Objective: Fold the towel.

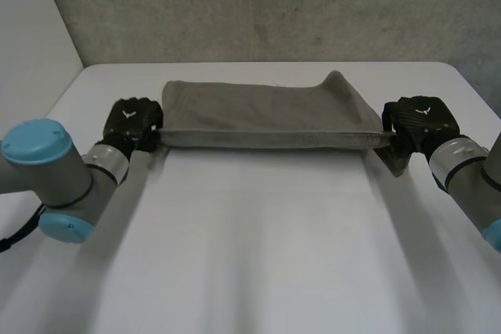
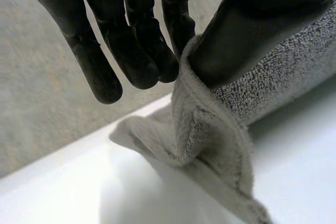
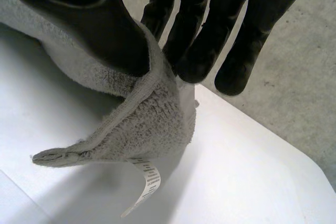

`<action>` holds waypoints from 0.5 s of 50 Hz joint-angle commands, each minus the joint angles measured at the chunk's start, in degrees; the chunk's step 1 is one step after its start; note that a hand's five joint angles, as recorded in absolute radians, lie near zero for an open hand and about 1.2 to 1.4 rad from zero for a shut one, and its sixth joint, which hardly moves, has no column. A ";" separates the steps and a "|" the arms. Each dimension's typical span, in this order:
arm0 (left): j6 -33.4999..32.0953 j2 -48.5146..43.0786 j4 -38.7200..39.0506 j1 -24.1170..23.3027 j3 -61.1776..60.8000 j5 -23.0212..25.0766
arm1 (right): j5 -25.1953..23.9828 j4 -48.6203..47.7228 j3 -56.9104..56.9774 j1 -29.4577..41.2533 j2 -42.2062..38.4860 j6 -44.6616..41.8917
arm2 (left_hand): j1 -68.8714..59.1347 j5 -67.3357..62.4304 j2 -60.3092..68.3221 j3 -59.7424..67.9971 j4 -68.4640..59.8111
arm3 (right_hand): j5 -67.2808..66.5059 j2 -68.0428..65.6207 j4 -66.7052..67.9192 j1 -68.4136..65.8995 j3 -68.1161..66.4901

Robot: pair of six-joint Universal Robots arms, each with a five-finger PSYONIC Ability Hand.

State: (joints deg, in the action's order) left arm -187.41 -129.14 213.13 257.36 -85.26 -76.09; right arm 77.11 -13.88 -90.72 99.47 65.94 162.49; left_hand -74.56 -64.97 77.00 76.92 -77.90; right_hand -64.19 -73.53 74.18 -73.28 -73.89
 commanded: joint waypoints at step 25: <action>-0.24 7.23 0.97 2.27 -6.06 -1.43 | 0.06 6.67 3.19 0.37 -4.50 0.02 | -5.44 -5.03 3.00 3.08 -2.10 | 29.12 28.46 -29.11 28.21 28.82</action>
State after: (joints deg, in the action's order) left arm -187.65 -122.84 213.84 259.68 -90.16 -77.61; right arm 77.16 -7.03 -86.89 99.50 61.23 162.35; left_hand -74.60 -65.49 77.10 77.01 -77.92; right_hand -37.81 -48.18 48.57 -47.88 -48.32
